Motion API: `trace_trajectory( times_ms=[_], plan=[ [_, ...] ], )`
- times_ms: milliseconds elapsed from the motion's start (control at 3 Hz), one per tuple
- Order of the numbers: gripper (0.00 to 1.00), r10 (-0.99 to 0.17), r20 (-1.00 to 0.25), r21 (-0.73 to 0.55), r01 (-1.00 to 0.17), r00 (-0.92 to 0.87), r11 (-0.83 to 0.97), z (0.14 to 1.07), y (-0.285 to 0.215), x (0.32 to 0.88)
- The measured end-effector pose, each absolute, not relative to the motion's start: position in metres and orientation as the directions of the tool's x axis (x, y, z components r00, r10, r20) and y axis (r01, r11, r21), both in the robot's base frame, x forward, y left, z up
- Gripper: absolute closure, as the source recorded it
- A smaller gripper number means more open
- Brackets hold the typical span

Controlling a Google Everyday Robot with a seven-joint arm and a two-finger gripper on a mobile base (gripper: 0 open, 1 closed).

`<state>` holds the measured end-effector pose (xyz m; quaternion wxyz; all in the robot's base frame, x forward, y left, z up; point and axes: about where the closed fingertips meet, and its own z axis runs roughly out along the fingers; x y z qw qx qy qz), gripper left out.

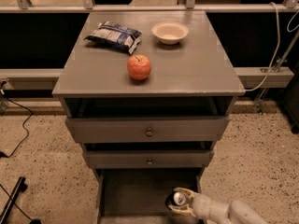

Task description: Pick pepsi can from bottom drawer and place on counter

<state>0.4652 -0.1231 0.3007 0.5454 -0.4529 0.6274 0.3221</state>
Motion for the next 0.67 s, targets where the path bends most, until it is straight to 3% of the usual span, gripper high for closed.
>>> trace_trajectory(
  times_ms=[667],
  plan=[
    [1.0, -0.285, -0.951, -0.209, -0.929, 0.12, 0.307, 0.423, -0.141, 0.445]
  ],
)
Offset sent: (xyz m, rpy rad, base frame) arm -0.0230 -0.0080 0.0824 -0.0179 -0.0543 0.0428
